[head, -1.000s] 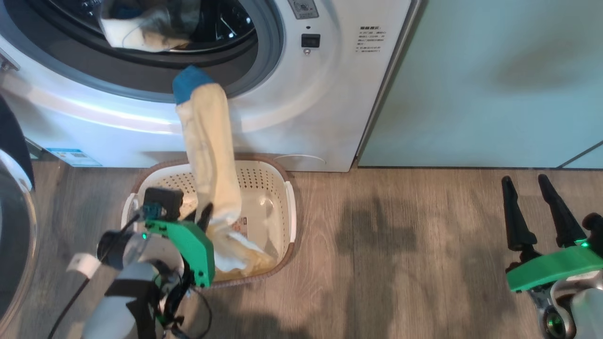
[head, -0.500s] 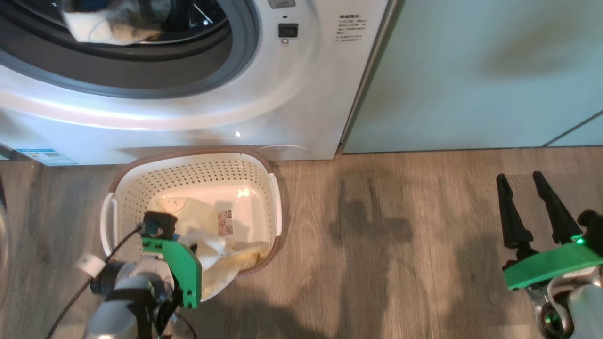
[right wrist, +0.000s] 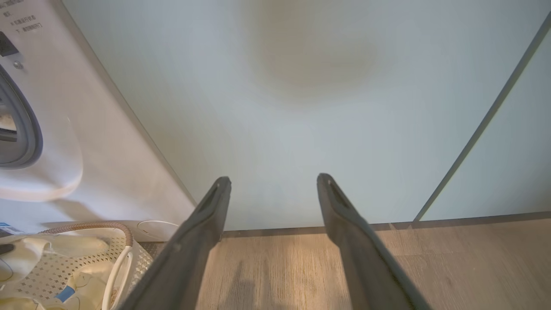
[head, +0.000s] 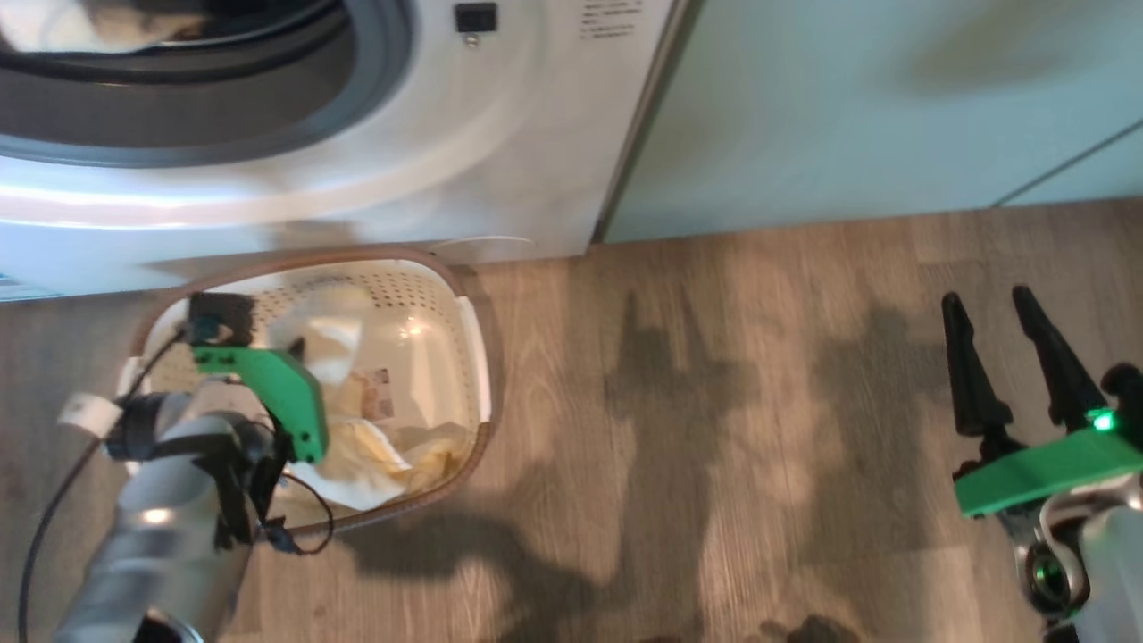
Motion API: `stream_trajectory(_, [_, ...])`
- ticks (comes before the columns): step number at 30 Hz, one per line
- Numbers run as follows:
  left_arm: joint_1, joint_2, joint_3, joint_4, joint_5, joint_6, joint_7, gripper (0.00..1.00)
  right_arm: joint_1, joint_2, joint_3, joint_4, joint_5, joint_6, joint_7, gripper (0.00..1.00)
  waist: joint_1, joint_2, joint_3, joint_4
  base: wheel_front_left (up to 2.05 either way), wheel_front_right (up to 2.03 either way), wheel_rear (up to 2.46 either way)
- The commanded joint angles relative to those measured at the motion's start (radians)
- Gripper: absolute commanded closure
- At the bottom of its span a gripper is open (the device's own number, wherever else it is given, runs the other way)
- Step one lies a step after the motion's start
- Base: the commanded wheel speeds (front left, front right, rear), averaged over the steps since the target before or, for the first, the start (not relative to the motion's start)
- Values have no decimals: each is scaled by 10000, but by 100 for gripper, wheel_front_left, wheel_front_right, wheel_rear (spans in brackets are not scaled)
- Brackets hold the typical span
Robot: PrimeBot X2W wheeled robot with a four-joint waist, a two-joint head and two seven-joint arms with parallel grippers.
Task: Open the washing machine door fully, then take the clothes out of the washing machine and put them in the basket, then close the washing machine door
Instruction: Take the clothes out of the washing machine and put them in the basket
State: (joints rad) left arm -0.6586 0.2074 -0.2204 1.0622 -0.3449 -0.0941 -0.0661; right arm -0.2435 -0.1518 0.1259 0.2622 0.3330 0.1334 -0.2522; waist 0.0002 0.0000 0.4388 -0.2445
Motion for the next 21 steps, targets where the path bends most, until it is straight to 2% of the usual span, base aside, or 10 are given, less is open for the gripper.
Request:
stream_trajectory(1, [-317,450,432,328,-194,-30,-264,100,-327,-107,159,-339,8,-27,-95,0,-2,0,321,-332,0,0,0])
stream_trajectory(10, [-1194,681,462,1702,-317,-18,-544,100,-656,83,87,-486,24,-27,-95,0,-2,0,1227,-796,0,0,0])
stream_trajectory(18, [-1325,768,423,2190,-491,37,720,100,-986,247,90,-560,33,-27,-95,0,-2,0,1878,-1048,0,0,0])
stream_trajectory(21, [-1309,833,401,2232,-536,112,841,100,-1061,321,82,-573,18,-27,-95,0,-2,0,2031,-1096,0,0,0])
